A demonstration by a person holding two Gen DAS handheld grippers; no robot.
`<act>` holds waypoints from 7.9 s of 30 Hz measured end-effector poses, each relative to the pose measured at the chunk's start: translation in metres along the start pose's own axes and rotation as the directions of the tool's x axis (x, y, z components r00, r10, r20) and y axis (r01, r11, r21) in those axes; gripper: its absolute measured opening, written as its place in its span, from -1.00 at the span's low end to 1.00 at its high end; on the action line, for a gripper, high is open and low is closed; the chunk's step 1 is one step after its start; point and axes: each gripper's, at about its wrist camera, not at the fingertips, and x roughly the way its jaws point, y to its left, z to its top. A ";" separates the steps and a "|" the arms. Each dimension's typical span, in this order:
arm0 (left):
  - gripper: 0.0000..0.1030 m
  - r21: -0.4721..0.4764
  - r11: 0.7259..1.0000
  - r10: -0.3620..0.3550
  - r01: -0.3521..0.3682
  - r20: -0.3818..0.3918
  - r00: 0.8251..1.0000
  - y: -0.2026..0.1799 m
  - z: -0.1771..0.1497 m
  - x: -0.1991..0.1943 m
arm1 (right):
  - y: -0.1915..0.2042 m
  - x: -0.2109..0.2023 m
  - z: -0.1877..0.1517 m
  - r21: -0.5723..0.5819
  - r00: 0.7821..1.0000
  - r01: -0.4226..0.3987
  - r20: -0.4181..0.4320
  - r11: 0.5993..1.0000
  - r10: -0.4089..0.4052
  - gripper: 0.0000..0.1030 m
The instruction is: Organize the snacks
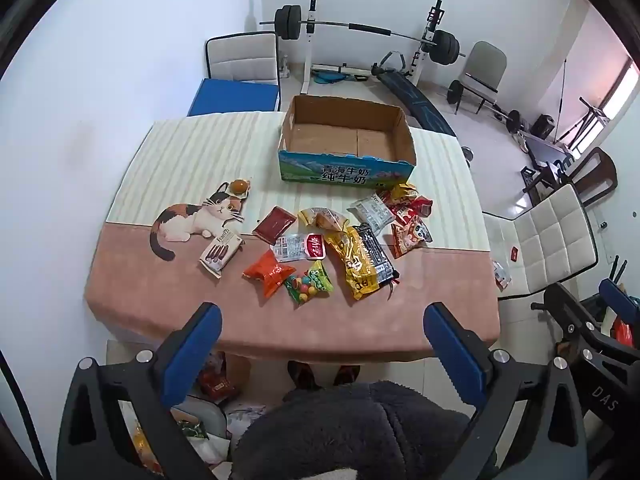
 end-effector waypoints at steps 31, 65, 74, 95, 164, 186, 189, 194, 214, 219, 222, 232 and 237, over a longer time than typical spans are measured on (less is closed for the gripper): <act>1.00 0.006 1.000 -0.001 0.001 0.017 1.000 0.003 -0.001 -0.002 | 0.007 -0.001 0.003 -0.001 1.000 0.000 0.000 1.000 0.000 1.00; 1.00 0.005 1.000 -0.004 0.004 0.024 1.000 0.000 0.012 -0.008 | 0.010 -0.003 0.016 -0.002 1.000 -0.005 0.007 1.000 0.005 1.00; 1.00 0.007 1.000 -0.005 0.004 0.024 1.000 -0.001 0.012 -0.008 | 0.010 -0.003 0.015 -0.002 1.000 -0.002 0.010 1.000 0.002 1.00; 1.00 -0.001 1.000 -0.005 0.005 0.034 0.999 -0.018 0.012 -0.016 | 0.009 -0.006 0.017 -0.006 0.999 -0.022 0.023 1.000 0.023 1.00; 0.01 -0.008 0.992 -0.103 0.124 -0.609 0.786 0.074 -0.005 0.445 | 0.053 0.534 -0.080 0.172 0.587 -0.085 -0.787 0.981 0.189 0.96; -0.26 -0.033 0.989 -0.147 0.146 -0.371 0.917 0.073 0.054 0.321 | 0.040 0.437 -0.061 0.324 0.742 -0.116 -0.600 0.939 0.299 0.73; -0.26 -0.068 0.982 -0.189 0.176 -0.304 0.934 0.054 0.114 0.291 | 0.030 0.411 -0.008 0.328 0.774 -0.196 -0.527 0.924 0.351 0.73; -0.25 -0.115 0.964 -0.262 0.240 -0.250 0.932 0.020 0.227 0.294 | 0.019 0.405 0.103 0.300 0.810 -0.294 -0.425 0.907 0.403 0.74; -0.25 -0.097 0.986 -0.165 0.135 -0.464 0.871 -0.015 0.402 0.519 | 0.108 0.661 0.275 0.170 0.752 -0.199 -0.605 0.965 0.261 0.74; -0.23 -0.050 0.992 -0.126 0.117 -0.488 0.864 -0.022 0.399 0.526 | 0.107 0.690 0.271 0.161 0.738 -0.173 -0.632 0.972 0.236 0.78; 0.03 -0.022 0.995 -0.100 0.100 -0.450 0.887 -0.026 0.403 0.520 | 0.111 0.687 0.271 0.157 0.730 -0.173 -0.643 0.972 0.234 0.84; 0.73 -0.015 0.992 -0.127 0.128 -0.301 0.945 -0.021 0.413 0.463 | 0.104 0.640 0.291 0.067 0.818 -0.136 -0.555 0.988 0.151 0.94; 0.73 0.006 0.990 -0.132 0.137 -0.244 0.961 -0.018 0.400 0.422 | 0.104 0.595 0.284 0.041 0.853 -0.159 -0.497 0.986 0.158 0.94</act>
